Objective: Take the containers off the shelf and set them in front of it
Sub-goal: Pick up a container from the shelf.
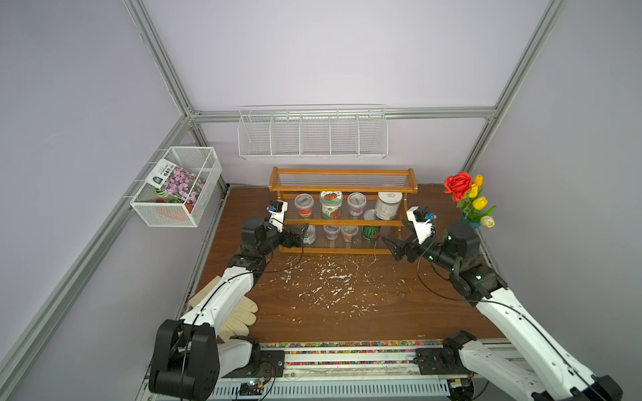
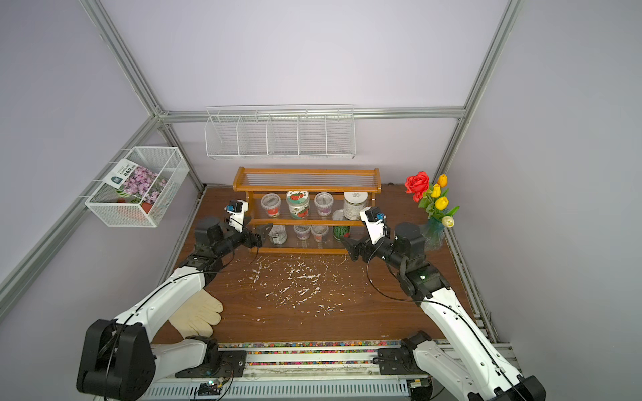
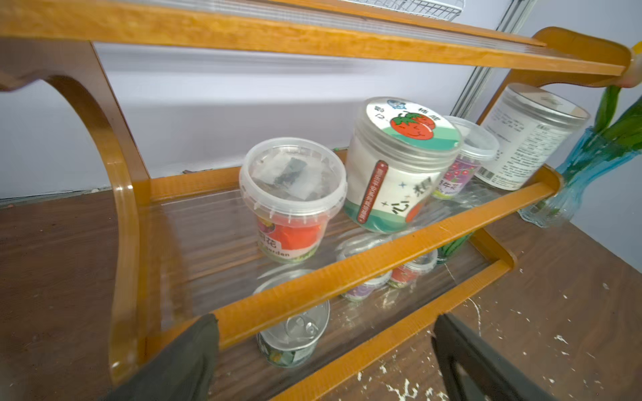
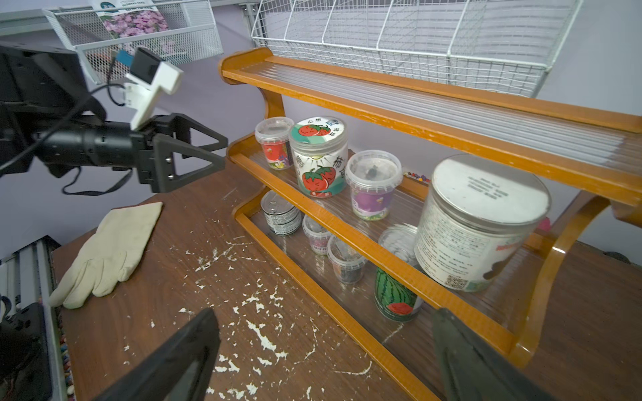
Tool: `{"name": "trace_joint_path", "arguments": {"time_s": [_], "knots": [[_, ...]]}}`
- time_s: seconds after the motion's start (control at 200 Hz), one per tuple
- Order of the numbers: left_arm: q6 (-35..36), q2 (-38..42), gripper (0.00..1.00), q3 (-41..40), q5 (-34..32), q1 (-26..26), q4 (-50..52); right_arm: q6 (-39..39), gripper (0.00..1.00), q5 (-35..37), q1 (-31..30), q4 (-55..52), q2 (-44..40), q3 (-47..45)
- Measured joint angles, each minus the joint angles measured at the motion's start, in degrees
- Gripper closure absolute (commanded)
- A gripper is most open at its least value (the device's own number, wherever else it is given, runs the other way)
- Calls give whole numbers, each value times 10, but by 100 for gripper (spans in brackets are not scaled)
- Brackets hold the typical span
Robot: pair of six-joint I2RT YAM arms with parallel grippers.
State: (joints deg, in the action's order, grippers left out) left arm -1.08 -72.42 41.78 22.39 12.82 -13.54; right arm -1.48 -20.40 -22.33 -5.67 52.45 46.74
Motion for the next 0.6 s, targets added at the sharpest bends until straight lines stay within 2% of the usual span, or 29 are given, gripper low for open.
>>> {"name": "trace_joint_path", "arguments": {"time_s": [0.35, 0.6], "knots": [[-12, -111, 0, 72, -11, 0, -101, 0, 2, 25, -24, 2, 23, 3], [-13, -166, 0, 104, -1, 0, -121, 0, 2, 39, -24, 5, 24, 3]]}}
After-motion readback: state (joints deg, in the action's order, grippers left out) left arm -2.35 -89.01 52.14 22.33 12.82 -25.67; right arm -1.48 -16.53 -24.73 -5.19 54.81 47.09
